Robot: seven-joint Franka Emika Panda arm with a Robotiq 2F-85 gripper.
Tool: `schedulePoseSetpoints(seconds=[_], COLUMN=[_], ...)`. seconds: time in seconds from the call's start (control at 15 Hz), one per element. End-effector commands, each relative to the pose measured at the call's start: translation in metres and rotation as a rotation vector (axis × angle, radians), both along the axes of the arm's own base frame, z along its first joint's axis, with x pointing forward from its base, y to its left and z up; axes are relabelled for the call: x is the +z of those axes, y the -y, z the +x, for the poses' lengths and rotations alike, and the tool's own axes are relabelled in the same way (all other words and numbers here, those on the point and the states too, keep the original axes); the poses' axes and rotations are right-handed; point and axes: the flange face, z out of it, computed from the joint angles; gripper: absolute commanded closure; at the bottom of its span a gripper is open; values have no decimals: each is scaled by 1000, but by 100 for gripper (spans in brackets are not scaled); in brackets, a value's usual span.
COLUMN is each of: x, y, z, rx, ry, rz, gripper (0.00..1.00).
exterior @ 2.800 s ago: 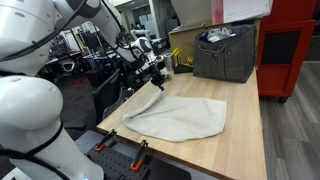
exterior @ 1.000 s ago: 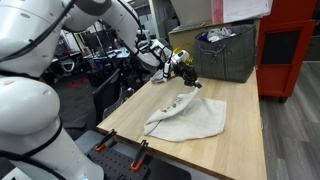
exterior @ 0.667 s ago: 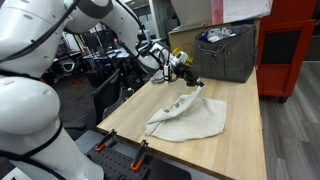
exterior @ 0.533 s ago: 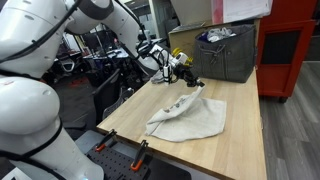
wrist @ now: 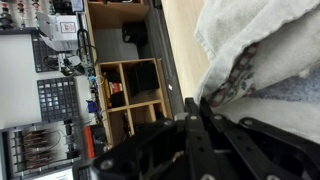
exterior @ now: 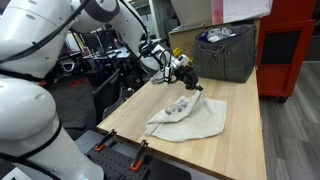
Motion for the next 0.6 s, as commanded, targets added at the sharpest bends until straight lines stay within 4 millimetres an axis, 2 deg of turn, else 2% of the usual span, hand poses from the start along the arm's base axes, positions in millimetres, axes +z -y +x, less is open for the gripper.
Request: schedulePoseSetpoints(seconds=[0.0,0.27,0.53], x=[9,19,44], y=[16,26,20], z=[10,15,23], rx=[-31,-112,-196], ry=[-5,52,187], rz=[64,115,186], gripper=[99,99,99])
